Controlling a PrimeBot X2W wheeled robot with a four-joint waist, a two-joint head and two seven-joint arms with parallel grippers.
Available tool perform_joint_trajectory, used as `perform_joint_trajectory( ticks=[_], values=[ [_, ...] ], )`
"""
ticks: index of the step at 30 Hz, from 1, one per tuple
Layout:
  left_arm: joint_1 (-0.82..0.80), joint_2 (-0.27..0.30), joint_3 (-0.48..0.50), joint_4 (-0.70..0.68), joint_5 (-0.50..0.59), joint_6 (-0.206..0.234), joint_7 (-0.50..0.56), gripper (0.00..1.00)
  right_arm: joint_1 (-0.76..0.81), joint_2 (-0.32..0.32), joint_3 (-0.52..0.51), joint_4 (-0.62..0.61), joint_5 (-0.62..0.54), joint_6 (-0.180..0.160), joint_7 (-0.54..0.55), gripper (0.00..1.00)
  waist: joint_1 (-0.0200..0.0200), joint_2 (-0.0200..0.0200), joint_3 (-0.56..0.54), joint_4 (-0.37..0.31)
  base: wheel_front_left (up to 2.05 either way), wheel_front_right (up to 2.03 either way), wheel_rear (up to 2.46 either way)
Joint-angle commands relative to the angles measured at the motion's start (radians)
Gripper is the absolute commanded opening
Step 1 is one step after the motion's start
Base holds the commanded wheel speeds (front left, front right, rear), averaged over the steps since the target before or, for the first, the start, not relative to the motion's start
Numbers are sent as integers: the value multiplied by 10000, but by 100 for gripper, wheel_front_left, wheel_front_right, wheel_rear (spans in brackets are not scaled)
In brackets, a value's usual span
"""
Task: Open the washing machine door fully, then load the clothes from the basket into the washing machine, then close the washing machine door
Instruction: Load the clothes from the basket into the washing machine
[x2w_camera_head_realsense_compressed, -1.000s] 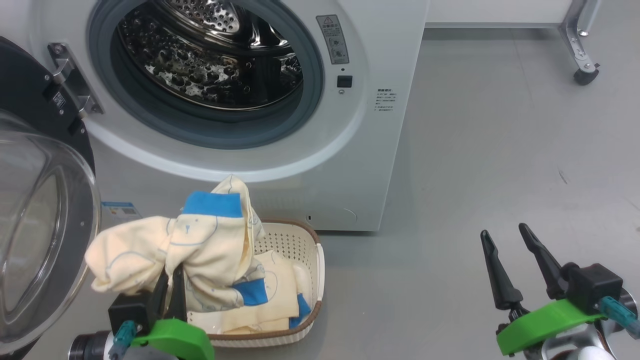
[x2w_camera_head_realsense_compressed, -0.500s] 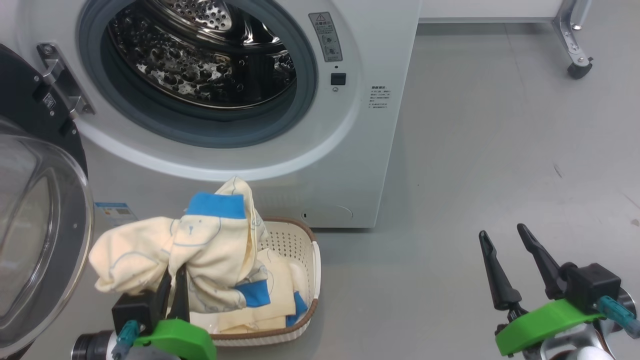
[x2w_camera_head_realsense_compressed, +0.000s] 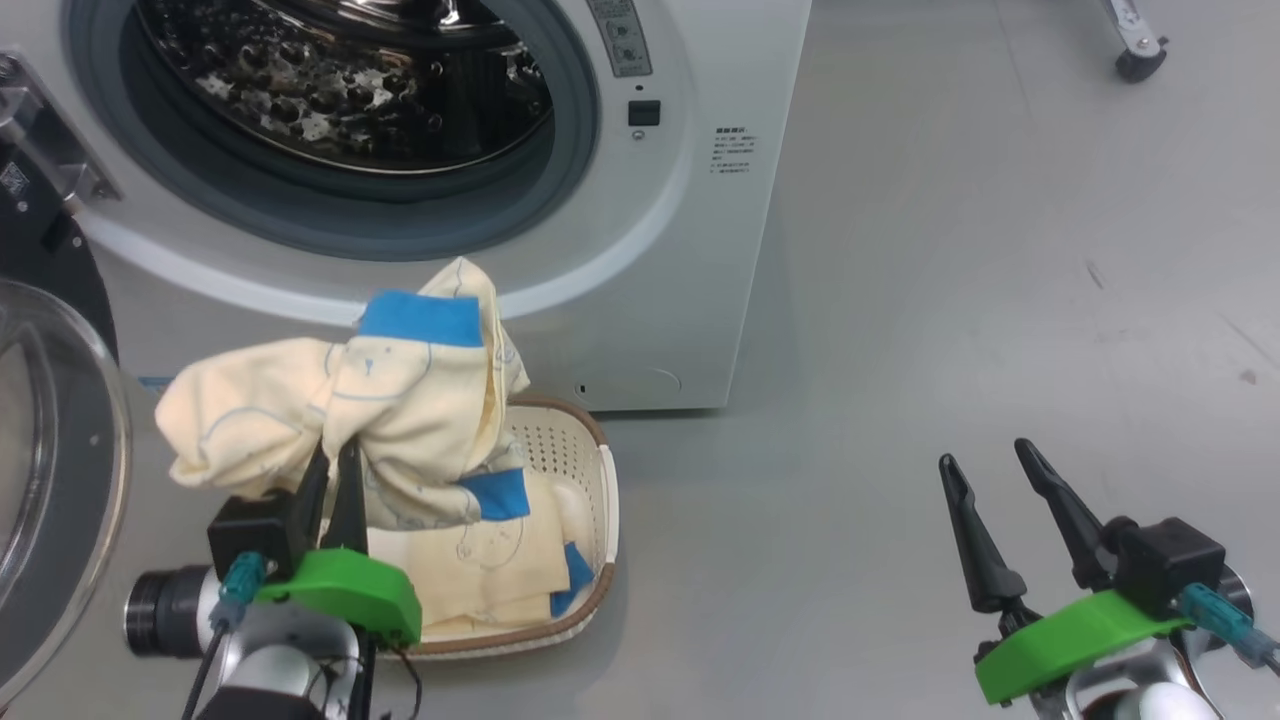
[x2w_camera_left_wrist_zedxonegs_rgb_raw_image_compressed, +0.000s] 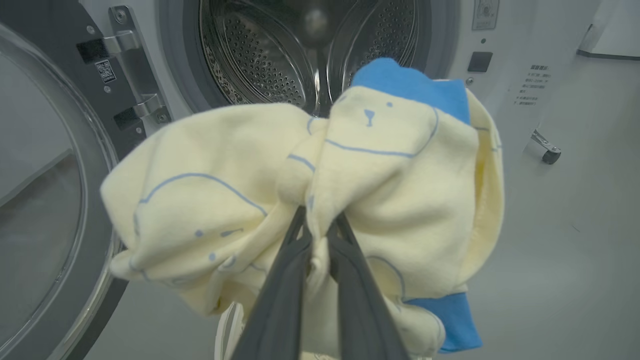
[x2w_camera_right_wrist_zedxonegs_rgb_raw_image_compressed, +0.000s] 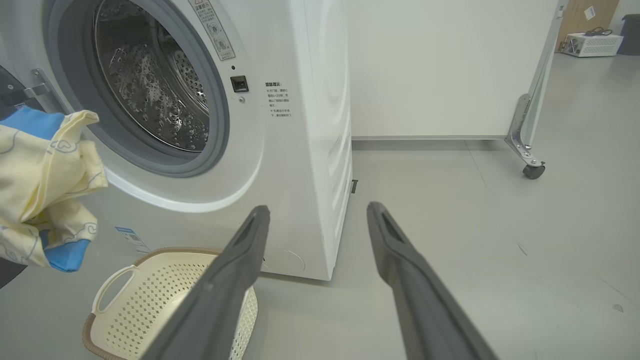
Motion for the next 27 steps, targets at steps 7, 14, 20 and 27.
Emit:
perform_joint_trajectory(
  ticks=[7,14,20,27],
  values=[
    [-1991,562,648,198,111,-84,180,0,-1120,-98,503,-118,259,-29,-393,100,-1,0,1239,-622,0,0,0],
    [-3678,959,857,1111,-53,-559,740,0,-1807,-98,745,290,579,-29,-745,100,-1,0,2246,-1188,0,0,0],
    [-5271,1373,1062,1962,-478,-1235,1681,0,-2373,-98,1015,650,895,-29,-992,100,-1,0,3000,-1687,0,0,0],
    [-7296,1977,1259,2964,-816,-1824,3018,0,-2898,-98,1296,939,1199,-29,-1106,100,-1,0,3799,-2148,0,0,0]
  ],
)
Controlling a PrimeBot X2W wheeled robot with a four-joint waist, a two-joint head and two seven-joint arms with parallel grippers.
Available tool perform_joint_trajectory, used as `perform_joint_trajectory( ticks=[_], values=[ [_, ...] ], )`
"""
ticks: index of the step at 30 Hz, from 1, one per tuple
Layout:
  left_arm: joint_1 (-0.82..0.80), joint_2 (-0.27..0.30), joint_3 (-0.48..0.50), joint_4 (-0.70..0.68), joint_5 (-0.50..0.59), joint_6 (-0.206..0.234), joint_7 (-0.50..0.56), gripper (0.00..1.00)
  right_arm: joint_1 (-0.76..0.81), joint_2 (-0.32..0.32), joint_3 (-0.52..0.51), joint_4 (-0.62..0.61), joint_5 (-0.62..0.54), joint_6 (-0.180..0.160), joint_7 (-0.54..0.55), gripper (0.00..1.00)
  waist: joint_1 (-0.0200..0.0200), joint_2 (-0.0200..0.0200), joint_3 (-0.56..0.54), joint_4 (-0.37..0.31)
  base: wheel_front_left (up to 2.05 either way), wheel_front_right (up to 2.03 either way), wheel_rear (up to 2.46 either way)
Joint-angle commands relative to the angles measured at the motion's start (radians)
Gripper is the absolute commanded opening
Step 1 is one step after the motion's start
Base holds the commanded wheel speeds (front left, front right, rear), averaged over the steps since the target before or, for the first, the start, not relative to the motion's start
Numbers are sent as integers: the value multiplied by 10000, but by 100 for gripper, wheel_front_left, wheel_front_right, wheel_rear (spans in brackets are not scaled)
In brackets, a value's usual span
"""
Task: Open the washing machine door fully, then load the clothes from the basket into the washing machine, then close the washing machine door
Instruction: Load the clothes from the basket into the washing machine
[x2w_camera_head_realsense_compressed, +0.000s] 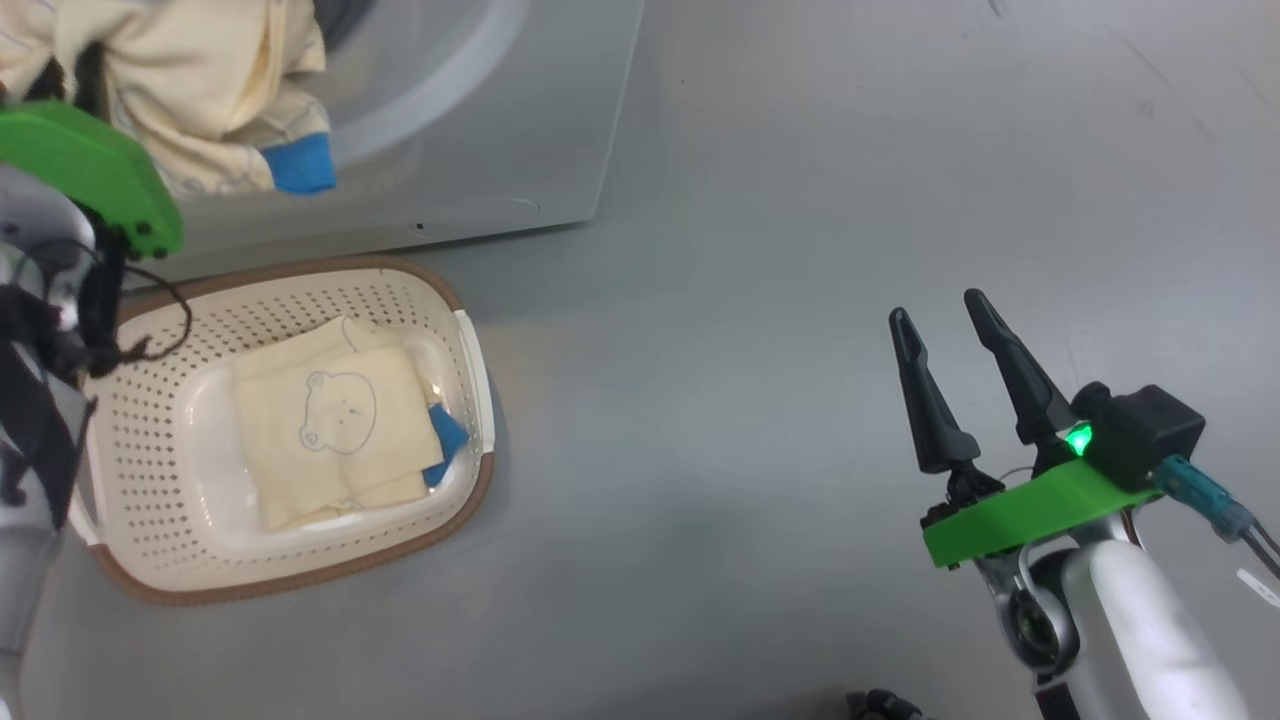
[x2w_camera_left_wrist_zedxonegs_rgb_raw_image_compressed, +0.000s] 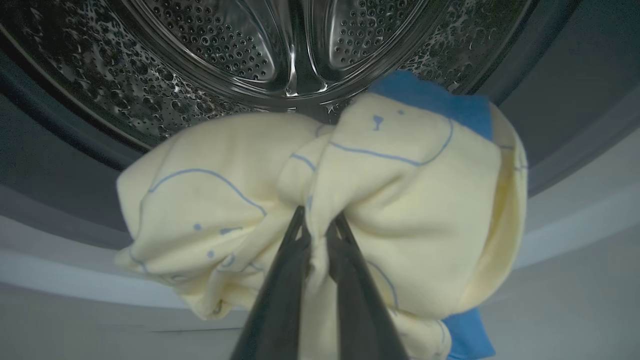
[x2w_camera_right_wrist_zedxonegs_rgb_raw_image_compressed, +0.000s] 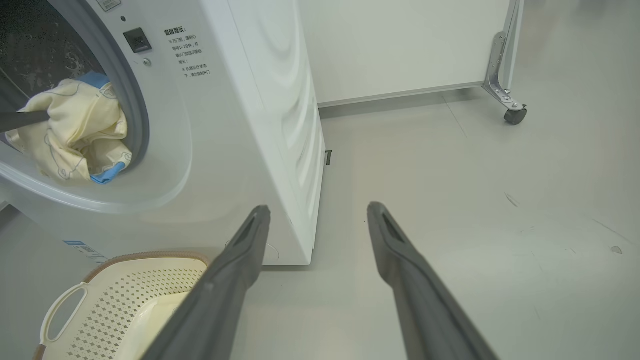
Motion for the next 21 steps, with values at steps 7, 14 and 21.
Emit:
perform_joint_trajectory(
  ticks=[7,14,21],
  values=[
    [-2127,1126,391,96,5,-243,1334,0,-578,-95,353,-301,373,-29,-132,100,-3,0,957,-598,0,0,0],
    [-3601,1776,452,285,277,-215,1799,0,-864,-95,547,-363,686,-29,-134,100,-3,0,1603,-937,0,0,0],
    [-4474,2110,521,683,799,-33,284,0,-1045,-95,676,-348,808,-29,-134,100,-3,0,1912,-1177,0,0,0]
  ],
)
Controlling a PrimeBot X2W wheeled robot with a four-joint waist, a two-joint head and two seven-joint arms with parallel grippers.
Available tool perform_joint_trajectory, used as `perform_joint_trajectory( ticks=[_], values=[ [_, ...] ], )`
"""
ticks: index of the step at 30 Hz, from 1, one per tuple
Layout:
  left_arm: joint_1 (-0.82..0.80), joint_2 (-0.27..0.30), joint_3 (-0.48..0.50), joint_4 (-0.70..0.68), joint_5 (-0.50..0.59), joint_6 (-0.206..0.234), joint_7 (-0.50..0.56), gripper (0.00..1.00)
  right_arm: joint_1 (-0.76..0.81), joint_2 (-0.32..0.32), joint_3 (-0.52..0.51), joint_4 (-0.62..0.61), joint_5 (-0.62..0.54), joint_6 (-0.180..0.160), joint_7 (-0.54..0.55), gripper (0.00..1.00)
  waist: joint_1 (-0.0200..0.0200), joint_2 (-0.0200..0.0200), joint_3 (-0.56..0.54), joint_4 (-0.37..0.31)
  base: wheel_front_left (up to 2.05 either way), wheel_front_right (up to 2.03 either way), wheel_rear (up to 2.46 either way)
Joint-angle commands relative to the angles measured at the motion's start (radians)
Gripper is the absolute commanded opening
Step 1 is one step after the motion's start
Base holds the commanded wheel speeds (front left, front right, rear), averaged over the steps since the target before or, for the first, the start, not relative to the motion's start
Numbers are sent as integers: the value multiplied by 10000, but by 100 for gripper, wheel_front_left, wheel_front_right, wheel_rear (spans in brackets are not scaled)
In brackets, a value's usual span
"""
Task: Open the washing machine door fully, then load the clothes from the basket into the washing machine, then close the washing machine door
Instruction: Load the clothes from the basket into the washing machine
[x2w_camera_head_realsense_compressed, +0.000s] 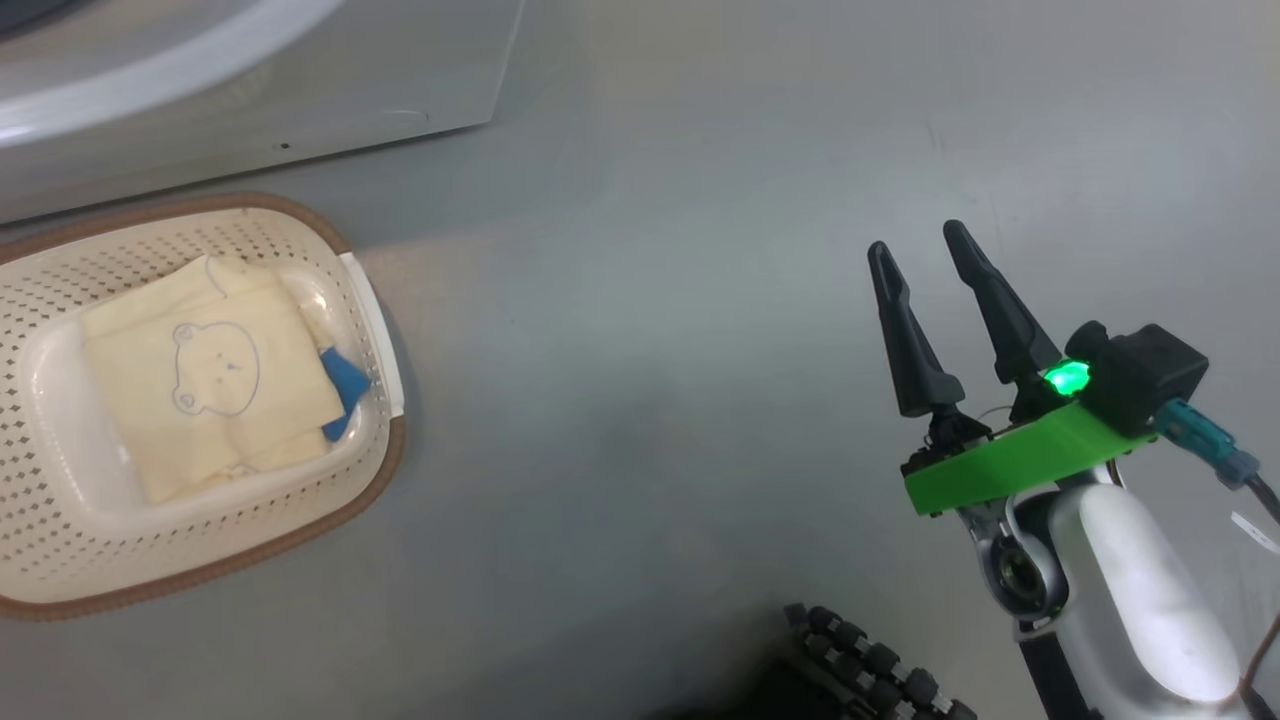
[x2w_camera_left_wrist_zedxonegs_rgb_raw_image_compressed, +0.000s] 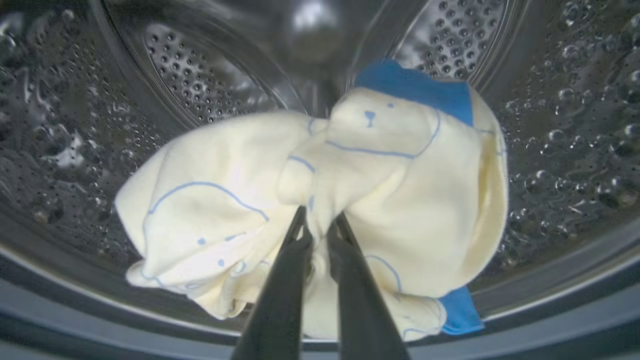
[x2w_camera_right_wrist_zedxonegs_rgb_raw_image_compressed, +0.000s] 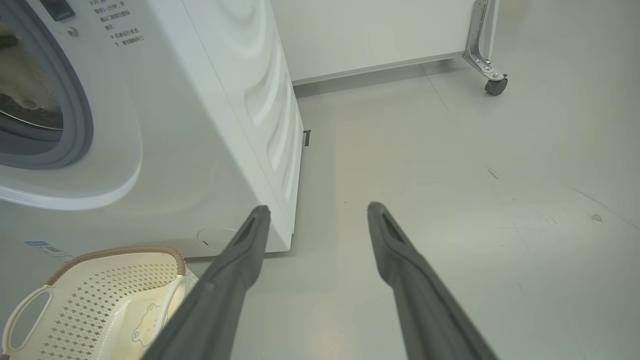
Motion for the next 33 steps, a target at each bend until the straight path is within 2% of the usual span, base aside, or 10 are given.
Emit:
perform_joint_trajectory(
  ticks=[1,6,7,8,21,29,33],
  values=[
    [-534,657,316,-158,214,102,-467,0,-49,-95,177,-286,87,-29,-96,100,-1,1,91,-90,0,0,0],
    [-671,626,393,720,203,265,-946,0,-76,-95,200,-243,142,-29,-96,100,-1,1,180,-181,0,0,0],
    [-682,624,381,1022,204,286,-1043,38,-78,-95,218,-217,149,-29,-96,100,-1,1,205,-207,0,0,0],
    [-718,613,381,1118,208,308,-1136,100,-82,-95,218,-209,150,-29,-96,100,-1,1,219,-213,0,0,0],
    [-819,359,195,1892,116,179,-1750,100,-196,-95,35,-246,75,-29,-97,100,-1,1,287,-48,0,0,0],
    [-202,88,202,1936,-7,409,-2419,100,-208,-95,-156,-243,-78,-29,-97,100,-1,1,80,209,0,0,0],
    [492,-225,314,1825,-224,618,-2969,100,-123,-95,-318,-236,-198,-29,-97,100,-1,1,-211,413,0,0,0]
  ],
)
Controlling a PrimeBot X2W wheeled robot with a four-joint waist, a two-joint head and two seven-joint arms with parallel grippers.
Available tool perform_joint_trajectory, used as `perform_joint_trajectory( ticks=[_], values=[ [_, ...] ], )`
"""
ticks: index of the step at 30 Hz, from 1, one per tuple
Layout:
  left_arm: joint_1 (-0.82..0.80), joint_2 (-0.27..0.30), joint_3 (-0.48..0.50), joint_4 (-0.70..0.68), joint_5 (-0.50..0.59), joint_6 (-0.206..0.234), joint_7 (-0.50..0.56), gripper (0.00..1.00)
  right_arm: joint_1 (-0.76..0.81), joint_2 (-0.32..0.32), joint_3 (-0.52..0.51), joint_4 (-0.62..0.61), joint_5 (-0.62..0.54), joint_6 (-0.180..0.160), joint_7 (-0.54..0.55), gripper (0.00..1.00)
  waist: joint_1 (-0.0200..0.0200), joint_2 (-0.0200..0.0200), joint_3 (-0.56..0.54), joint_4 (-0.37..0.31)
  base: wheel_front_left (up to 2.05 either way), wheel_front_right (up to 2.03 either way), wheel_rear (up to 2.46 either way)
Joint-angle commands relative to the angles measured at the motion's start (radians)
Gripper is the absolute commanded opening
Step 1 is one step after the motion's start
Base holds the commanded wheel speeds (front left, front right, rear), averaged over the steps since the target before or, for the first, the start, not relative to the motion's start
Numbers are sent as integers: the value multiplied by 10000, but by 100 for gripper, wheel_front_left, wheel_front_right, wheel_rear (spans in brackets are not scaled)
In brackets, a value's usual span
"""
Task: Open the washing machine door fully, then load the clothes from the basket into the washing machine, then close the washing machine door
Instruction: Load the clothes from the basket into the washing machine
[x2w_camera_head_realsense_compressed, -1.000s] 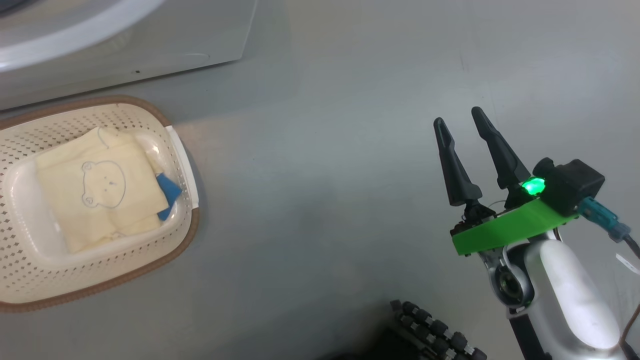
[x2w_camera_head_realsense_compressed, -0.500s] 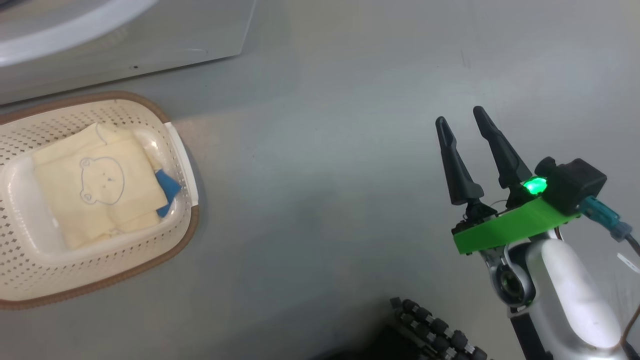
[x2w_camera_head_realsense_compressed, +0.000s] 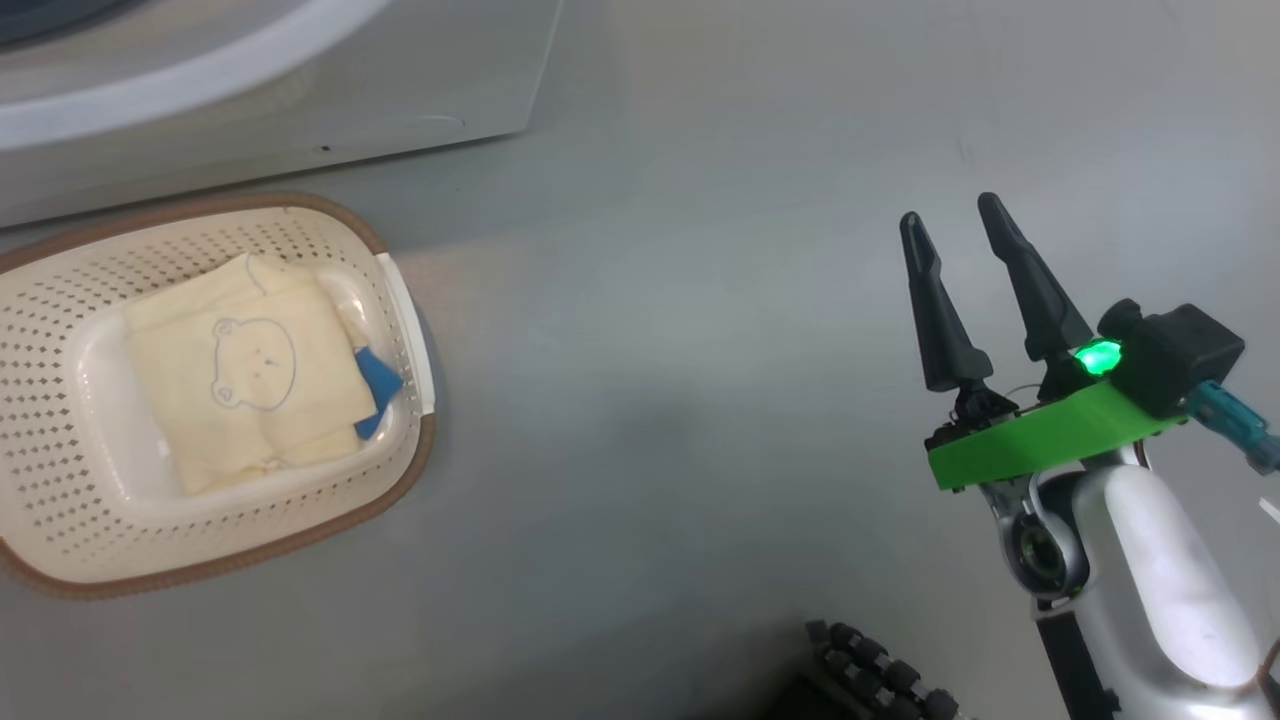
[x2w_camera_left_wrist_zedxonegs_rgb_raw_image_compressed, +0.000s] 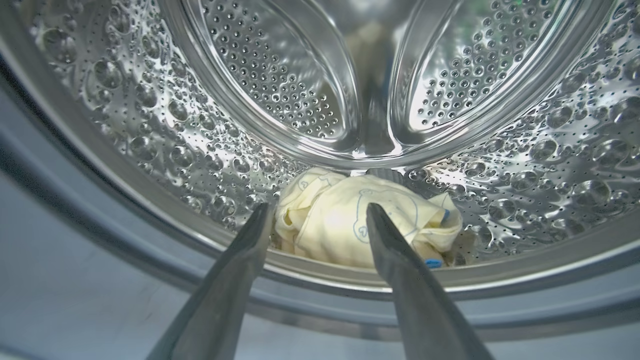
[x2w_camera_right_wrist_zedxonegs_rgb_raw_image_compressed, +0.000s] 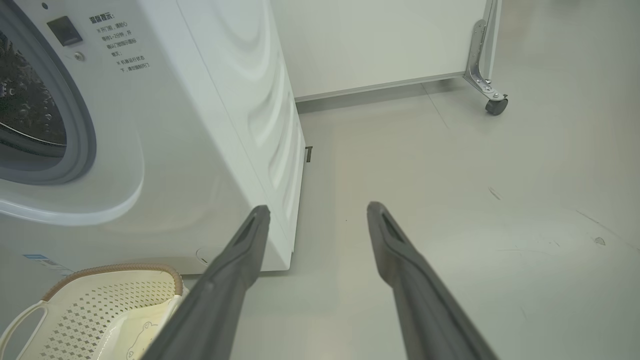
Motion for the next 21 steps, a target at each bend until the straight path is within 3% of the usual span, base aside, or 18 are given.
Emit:
perform_joint_trajectory(
  ticks=[1,11,21],
  values=[
    [52,388,239,-357,-71,66,-174,100,180,-95,55,-276,-87,-29,-97,100,1,0,-171,135,0,0,0],
    [2297,-353,450,-1339,-502,461,-1405,100,564,-95,-542,-296,-576,-29,-97,100,1,0,-1060,823,0,0,0],
    [5066,-869,495,-4060,-417,1194,-1665,100,963,-95,-947,-282,-1071,-29,-97,100,1,0,-1984,1454,0,0,0]
  ],
)
